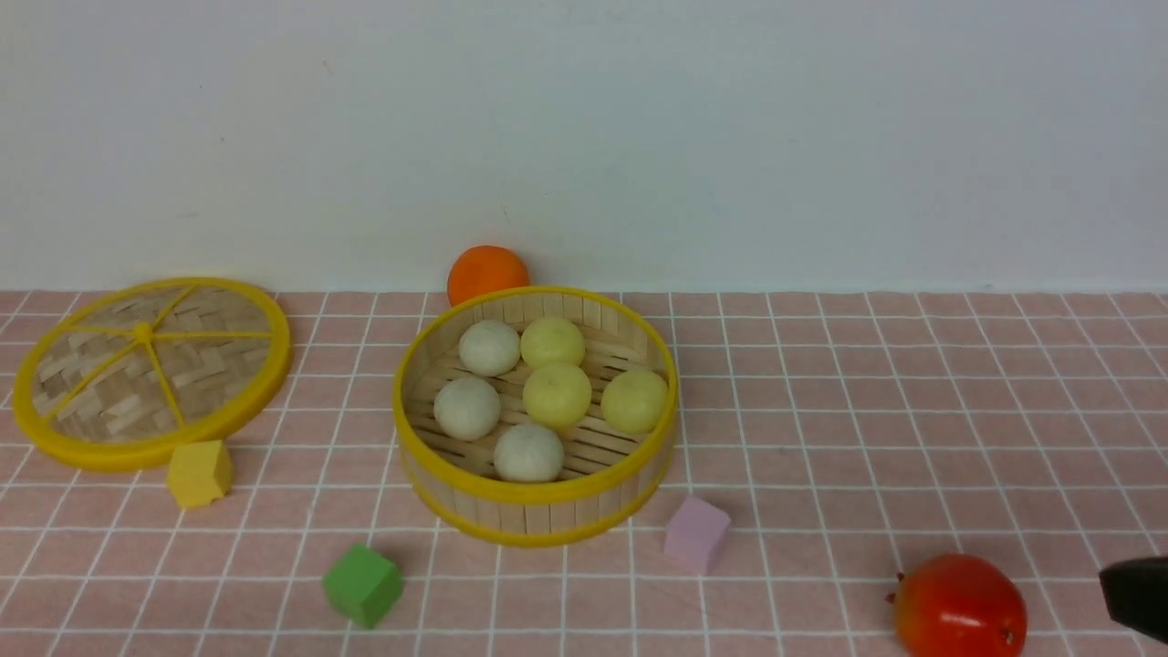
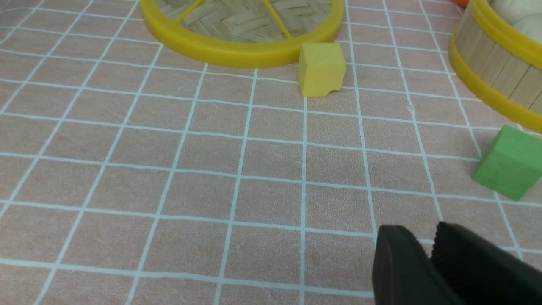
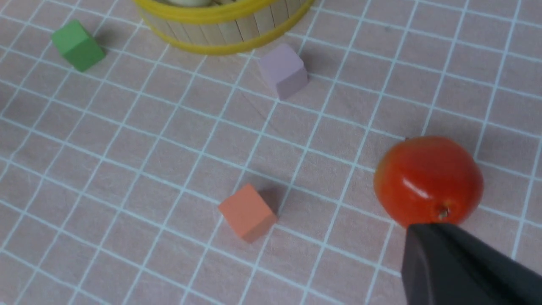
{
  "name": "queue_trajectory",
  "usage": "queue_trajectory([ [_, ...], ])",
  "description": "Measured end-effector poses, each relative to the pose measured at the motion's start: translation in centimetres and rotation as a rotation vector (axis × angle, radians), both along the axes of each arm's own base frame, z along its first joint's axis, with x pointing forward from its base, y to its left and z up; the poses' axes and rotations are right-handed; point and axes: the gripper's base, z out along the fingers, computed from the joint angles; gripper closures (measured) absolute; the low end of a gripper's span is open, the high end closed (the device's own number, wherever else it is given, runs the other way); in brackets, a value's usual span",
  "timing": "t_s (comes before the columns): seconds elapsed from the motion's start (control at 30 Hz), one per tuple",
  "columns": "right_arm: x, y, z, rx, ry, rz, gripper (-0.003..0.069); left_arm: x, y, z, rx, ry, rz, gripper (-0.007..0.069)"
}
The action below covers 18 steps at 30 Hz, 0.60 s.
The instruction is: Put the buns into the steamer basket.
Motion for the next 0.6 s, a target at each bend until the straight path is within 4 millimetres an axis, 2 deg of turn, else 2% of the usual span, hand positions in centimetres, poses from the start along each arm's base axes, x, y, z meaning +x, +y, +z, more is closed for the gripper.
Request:
queue_trajectory([
  [0.17,-0.1,-0.1,-0.2,-0.013,0.017,0.002,0.0663,0.0,0.0,0.0,0.0,0.0,0.0,0.0449],
  [0.23,-0.3,-0.4,0.0,-0.017,-0.025,-0.005,0.0663,0.0,0.0,0.0,0.0,0.0,0.0,0.0446],
  [0.33,-1.0,-2.1,0.3,-0.004,-0.187,-0.107,0.066,0.0,0.0,0.0,0.0,0.0,0.0,0.0445],
  [0.47,-2.2,-4.2,-1.9,0.012,-0.341,-0.269,0.0659,0.0,0.0,0.0,0.0,0.0,0.0,0.0443],
  [0.53,-3.2,-5.3,-4.4,0.002,-0.458,-0.373,0.0658,0.0,0.0,0.0,0.0,0.0,0.0,0.0443],
  [0.57,-3.3,-5.3,-5.1,-0.003,-0.454,-0.379,0.0658,0.0,0.0,0.0,-0.001,0.0,0.0,0.0443],
  [0.6,-3.8,-5.7,-6.9,-0.002,-0.511,-0.418,0.0658,0.0,0.0,0.0,-0.001,0.0,0.0,0.0443],
])
